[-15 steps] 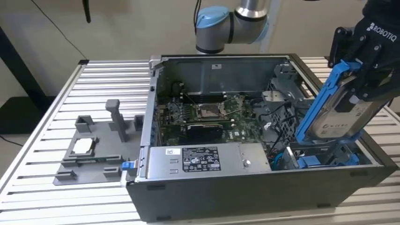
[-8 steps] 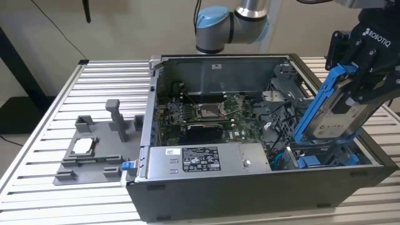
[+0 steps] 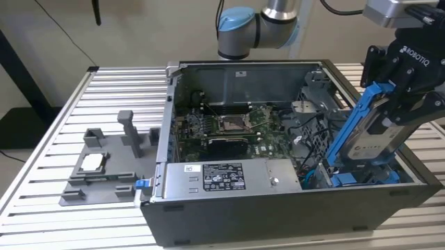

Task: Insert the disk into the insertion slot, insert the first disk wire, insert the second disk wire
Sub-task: 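Insert the disk into the insertion slot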

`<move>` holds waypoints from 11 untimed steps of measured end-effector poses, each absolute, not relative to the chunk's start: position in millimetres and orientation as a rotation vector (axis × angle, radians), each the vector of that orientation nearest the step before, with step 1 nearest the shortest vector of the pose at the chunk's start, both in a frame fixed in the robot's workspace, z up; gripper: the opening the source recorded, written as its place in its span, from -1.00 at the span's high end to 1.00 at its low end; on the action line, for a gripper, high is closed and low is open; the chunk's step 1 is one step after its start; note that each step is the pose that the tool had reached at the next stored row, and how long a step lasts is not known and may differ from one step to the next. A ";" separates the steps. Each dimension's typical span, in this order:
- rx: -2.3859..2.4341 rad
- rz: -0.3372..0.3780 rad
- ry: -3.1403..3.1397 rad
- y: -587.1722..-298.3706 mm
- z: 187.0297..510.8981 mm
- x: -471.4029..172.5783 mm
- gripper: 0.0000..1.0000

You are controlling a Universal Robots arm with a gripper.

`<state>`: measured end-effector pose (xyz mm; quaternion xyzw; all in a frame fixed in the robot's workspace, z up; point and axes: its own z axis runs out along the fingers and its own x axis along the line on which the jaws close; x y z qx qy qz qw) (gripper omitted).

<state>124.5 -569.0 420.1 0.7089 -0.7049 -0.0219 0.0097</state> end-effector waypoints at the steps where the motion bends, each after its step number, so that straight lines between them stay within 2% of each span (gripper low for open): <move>1: 2.213 -0.068 -2.201 -569.3 418.5 124.5 0.35; 11: 2.210 -0.069 -2.204 -572.6 404.7 124.3 0.35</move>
